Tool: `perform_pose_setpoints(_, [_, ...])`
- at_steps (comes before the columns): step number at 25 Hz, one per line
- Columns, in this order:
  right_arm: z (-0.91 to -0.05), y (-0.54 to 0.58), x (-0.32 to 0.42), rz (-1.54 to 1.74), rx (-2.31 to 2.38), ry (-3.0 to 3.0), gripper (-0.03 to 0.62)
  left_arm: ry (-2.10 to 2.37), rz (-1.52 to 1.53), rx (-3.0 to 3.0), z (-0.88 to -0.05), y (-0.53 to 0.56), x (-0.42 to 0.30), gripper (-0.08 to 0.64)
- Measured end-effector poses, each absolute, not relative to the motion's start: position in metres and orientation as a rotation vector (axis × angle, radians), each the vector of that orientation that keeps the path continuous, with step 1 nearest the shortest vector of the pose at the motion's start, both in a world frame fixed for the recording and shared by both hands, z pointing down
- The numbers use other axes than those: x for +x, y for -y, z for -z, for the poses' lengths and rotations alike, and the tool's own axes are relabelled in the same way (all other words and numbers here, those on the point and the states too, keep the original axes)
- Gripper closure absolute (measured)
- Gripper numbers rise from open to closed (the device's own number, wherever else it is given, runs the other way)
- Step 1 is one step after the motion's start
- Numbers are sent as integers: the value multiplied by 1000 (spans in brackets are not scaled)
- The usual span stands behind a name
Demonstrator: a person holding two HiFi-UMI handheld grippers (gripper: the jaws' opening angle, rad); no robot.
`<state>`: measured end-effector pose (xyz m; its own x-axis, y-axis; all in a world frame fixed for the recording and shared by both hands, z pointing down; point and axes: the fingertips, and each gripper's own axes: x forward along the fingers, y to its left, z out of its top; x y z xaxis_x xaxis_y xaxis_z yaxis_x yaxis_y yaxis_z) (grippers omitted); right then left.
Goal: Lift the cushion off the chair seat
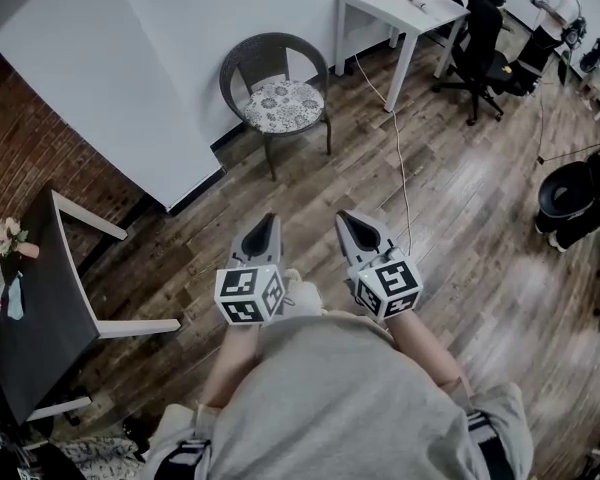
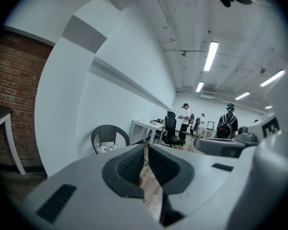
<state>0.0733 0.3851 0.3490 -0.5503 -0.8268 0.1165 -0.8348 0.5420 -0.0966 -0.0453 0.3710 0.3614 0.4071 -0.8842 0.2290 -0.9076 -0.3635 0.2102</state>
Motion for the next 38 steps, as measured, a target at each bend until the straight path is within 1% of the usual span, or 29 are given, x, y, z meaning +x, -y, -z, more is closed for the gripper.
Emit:
perform_pose_setpoints(2, [-350, -381, 77, -225, 1460, 2706, 591, 1554, -116, 2365, -362, -366, -42, 533])
perform_pose_setpoints(4, [-351, -376, 80, -232, 1460, 2703, 589, 1553, -118, 2364, -362, -361, -40, 500])
perform_pose_setpoints(7, [-352, -367, 82, -241, 1458, 2701, 591, 1561, -105, 2360, -362, -352, -40, 494])
perform_pose_setpoints(14, [-362, -337, 85, -257, 1443, 2700, 591, 1580, -97, 2353, -366, -323, -38, 452])
perform_pose_setpoints(23, [-373, -269, 84, -281, 1455, 2669, 589, 1591, -112, 2350, -373, -252, -47, 394])
perform_pose_setpoints(38, [-364, -106, 69, -263, 1456, 2641, 589, 1555, -155, 2361, -375, -94, -59, 374])
